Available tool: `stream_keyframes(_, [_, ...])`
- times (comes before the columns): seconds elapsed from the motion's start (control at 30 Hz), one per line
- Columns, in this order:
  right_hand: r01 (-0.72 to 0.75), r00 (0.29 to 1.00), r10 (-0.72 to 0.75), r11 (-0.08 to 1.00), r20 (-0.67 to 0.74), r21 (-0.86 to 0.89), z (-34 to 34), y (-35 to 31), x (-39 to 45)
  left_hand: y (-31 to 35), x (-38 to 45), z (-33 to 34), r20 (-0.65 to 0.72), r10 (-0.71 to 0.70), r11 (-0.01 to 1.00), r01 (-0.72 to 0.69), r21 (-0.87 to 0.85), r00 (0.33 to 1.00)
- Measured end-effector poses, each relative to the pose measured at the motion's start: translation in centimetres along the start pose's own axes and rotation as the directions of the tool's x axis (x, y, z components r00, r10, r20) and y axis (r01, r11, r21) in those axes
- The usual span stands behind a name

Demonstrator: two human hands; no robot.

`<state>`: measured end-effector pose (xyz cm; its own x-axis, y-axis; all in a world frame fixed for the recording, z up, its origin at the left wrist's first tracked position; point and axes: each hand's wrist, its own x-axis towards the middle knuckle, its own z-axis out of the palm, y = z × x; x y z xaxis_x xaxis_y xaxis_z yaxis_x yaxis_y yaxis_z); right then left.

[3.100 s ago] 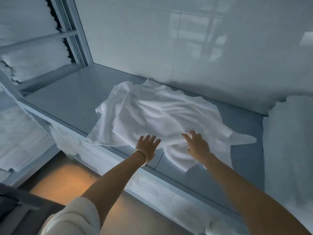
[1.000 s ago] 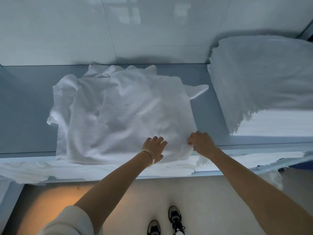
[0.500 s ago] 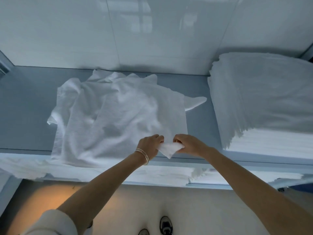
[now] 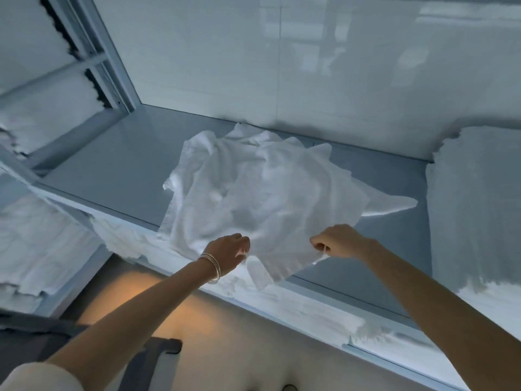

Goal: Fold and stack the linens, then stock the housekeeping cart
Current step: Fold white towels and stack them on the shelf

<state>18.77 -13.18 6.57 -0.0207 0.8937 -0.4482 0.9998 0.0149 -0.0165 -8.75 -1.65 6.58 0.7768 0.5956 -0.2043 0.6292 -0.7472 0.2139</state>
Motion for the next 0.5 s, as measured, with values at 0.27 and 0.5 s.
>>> stream_keyframes(0.27, [-0.316,0.858,0.383,0.919,0.343,-0.236,1.5,7.2,-5.2,-1.5,1.7,1.7,0.138,-0.039,0.955,-0.004,0.297,0.990])
stream_keyframes(0.5, [-0.436,0.735,0.417,0.895,0.535,-0.097,3.5,5.8,-3.4,-5.1,2.2,1.7,0.108,-0.104,0.921,0.055,0.386,0.989])
